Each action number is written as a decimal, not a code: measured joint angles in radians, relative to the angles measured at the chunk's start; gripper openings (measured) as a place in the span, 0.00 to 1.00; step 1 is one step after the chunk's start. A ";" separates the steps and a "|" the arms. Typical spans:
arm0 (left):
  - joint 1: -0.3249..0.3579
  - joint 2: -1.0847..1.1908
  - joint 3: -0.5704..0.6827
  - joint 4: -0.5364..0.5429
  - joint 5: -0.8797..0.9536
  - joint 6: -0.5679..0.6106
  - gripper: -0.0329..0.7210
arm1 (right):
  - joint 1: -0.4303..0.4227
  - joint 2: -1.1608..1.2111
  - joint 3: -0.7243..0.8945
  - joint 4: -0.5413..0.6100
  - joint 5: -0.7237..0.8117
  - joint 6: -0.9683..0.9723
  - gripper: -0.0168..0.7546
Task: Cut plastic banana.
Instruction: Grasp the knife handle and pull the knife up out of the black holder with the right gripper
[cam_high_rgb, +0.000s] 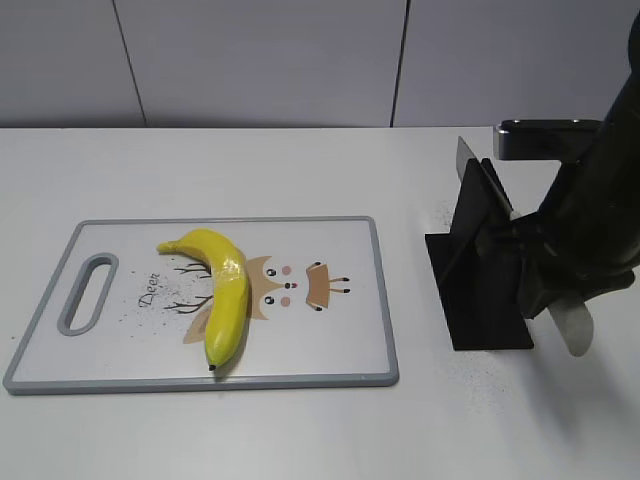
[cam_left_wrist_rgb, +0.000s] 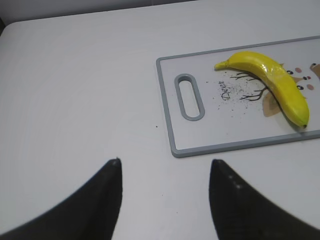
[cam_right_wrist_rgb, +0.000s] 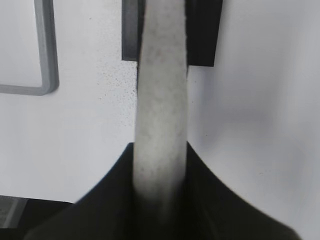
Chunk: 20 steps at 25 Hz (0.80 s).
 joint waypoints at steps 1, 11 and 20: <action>0.000 0.000 0.000 0.000 0.000 0.000 0.75 | 0.000 -0.013 -0.001 0.000 0.000 0.005 0.23; 0.000 0.000 0.000 0.000 0.000 0.000 0.75 | 0.000 -0.188 -0.063 -0.009 0.016 0.053 0.23; 0.000 0.038 -0.028 0.001 -0.093 0.000 0.72 | 0.000 -0.210 -0.195 -0.041 0.023 -0.052 0.23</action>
